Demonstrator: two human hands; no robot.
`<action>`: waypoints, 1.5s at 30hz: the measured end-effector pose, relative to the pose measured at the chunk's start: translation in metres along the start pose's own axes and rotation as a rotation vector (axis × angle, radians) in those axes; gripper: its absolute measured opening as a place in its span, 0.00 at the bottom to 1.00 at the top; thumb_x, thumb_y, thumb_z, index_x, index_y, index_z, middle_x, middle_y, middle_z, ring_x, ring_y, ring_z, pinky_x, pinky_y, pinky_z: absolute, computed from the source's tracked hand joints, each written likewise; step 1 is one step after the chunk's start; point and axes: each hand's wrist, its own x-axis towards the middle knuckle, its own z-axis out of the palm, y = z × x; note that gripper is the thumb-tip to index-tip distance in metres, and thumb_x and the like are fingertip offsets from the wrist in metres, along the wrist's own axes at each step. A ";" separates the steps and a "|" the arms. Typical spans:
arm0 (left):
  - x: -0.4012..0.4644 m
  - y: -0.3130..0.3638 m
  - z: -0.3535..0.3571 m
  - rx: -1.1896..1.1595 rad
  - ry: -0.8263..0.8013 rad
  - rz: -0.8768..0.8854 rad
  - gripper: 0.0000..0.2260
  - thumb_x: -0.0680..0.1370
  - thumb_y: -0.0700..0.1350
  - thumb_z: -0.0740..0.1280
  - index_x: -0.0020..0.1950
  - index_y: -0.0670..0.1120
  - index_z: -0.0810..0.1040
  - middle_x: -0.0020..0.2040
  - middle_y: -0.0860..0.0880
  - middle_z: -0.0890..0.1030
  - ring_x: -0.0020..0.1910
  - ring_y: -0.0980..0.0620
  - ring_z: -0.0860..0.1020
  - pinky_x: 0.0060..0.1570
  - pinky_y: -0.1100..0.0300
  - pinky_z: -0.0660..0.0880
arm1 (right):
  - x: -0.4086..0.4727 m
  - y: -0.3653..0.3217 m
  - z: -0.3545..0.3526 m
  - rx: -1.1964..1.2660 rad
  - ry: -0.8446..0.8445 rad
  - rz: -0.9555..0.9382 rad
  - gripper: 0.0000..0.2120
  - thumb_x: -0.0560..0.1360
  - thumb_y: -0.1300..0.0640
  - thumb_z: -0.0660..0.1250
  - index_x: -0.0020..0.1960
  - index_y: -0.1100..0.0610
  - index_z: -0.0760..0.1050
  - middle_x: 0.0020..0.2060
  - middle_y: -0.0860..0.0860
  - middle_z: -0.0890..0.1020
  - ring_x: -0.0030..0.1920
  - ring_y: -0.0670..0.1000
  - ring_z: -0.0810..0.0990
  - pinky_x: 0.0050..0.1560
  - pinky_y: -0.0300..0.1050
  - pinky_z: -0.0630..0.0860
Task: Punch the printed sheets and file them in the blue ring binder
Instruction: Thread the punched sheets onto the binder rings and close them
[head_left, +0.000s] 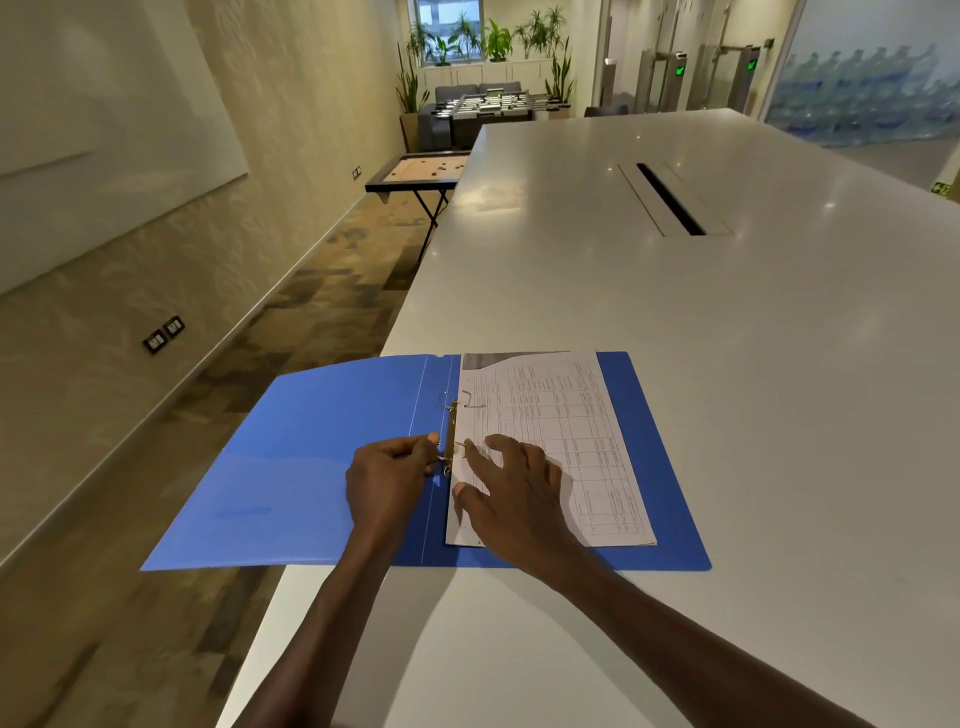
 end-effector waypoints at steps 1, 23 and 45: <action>-0.001 0.000 0.001 0.002 0.007 0.002 0.06 0.74 0.54 0.72 0.40 0.53 0.84 0.37 0.52 0.85 0.39 0.53 0.84 0.48 0.48 0.82 | -0.001 0.000 -0.001 -0.010 0.003 0.002 0.24 0.73 0.43 0.54 0.63 0.50 0.76 0.60 0.53 0.78 0.57 0.56 0.77 0.53 0.53 0.73; -0.014 0.010 0.005 0.075 0.116 0.038 0.11 0.76 0.53 0.71 0.45 0.46 0.87 0.37 0.50 0.85 0.37 0.54 0.82 0.34 0.65 0.72 | -0.003 0.002 0.003 -0.180 0.011 -0.048 0.27 0.69 0.40 0.63 0.65 0.51 0.73 0.57 0.52 0.79 0.53 0.54 0.79 0.49 0.51 0.76; -0.024 0.021 0.007 0.115 0.091 0.020 0.13 0.77 0.47 0.70 0.58 0.44 0.83 0.54 0.46 0.84 0.47 0.52 0.81 0.49 0.59 0.76 | -0.008 -0.003 -0.019 0.054 -0.016 0.006 0.28 0.75 0.43 0.61 0.71 0.54 0.65 0.63 0.52 0.73 0.62 0.53 0.71 0.61 0.48 0.69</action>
